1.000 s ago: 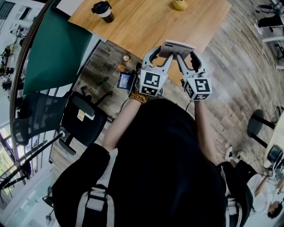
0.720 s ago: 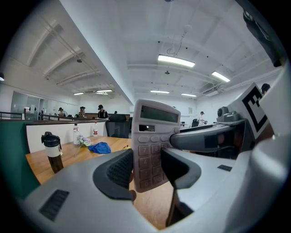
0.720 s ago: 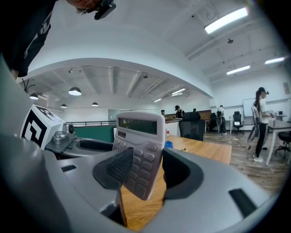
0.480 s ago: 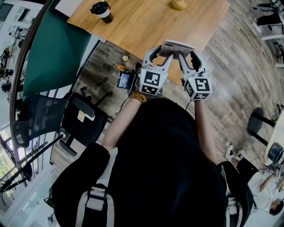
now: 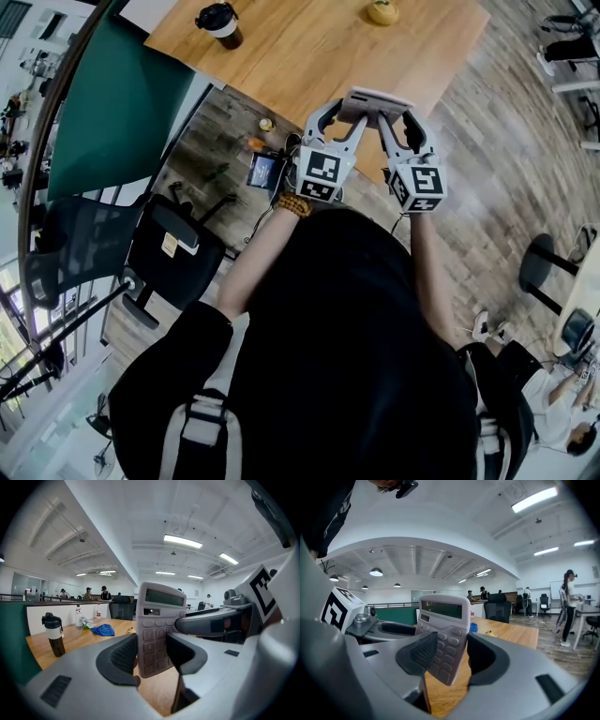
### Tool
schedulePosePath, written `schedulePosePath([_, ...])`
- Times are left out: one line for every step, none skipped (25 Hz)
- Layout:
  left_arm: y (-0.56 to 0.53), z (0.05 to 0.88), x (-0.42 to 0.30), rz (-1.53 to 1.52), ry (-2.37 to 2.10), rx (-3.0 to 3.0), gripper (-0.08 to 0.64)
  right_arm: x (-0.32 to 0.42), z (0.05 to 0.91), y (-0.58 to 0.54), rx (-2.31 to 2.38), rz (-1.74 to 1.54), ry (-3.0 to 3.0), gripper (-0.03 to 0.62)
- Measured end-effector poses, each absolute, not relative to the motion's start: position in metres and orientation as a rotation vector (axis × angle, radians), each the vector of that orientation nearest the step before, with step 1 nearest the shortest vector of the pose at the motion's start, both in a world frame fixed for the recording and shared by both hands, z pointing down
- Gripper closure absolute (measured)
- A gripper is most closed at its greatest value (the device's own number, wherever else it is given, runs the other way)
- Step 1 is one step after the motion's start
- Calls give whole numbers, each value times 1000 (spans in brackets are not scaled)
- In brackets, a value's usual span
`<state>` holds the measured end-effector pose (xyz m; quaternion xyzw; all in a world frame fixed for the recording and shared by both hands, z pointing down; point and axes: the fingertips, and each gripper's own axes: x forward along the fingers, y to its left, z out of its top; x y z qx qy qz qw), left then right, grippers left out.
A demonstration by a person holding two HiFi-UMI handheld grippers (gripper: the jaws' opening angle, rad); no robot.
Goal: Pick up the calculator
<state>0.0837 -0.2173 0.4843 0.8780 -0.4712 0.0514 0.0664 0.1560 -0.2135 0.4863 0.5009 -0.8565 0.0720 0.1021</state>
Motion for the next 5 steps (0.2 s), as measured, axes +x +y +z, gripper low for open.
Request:
schedulePosePath([-218, 486, 82, 158, -1424, 2643, 347, 155, 488, -215, 1474, 216, -2529, 396])
schedulePosePath([-220, 488, 81, 162, -1426, 2638, 347, 154, 489, -216, 1470, 220, -2530, 396])
schedulePosePath([-221, 490, 81, 168, -1427, 2633, 347, 153, 492, -218, 1465, 227, -2529, 396])
schedulePosePath([-222, 492, 80, 175, -1427, 2628, 347, 153, 495, -219, 1462, 236, -2528, 396])
schedulePosePath([-223, 495, 80, 182, -1427, 2623, 347, 153, 498, -221, 1458, 245, -2526, 396])
